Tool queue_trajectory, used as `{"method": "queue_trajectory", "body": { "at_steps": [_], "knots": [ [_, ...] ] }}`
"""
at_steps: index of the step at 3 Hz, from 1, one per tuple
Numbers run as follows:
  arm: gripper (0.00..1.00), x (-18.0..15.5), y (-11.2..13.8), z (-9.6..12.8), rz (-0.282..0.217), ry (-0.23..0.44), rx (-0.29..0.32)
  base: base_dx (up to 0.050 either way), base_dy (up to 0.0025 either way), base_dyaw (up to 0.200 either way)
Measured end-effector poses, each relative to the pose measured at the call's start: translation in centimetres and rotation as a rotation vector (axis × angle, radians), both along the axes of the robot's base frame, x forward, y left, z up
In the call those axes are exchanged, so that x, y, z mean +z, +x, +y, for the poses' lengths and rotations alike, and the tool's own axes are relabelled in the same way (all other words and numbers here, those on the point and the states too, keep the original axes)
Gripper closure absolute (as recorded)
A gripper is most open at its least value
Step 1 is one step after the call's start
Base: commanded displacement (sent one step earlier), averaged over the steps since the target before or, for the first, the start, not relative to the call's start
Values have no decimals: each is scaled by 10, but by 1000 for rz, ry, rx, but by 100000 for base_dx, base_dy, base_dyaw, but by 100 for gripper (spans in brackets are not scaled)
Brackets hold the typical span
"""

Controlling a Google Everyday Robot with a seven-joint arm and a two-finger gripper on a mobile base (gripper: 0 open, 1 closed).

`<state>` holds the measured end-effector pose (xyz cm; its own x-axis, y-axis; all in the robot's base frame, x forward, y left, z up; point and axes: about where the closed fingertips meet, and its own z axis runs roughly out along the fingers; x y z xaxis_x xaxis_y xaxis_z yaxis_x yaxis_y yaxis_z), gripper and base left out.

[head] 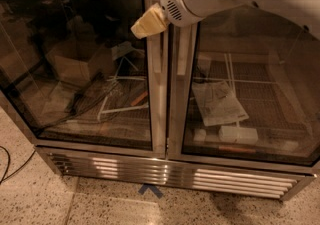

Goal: Place blue chip bag into bottom drawer

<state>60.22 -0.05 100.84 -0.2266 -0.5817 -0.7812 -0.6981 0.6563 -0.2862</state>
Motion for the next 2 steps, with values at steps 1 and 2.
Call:
{"method": "queue_trajectory", "body": {
  "at_steps": [1, 2],
  "knots": [
    [35, -1, -1, 1, 4, 6, 6, 0, 0, 0],
    [49, -4, 4, 1, 5, 6, 6, 0, 0, 0]
  ]
}}
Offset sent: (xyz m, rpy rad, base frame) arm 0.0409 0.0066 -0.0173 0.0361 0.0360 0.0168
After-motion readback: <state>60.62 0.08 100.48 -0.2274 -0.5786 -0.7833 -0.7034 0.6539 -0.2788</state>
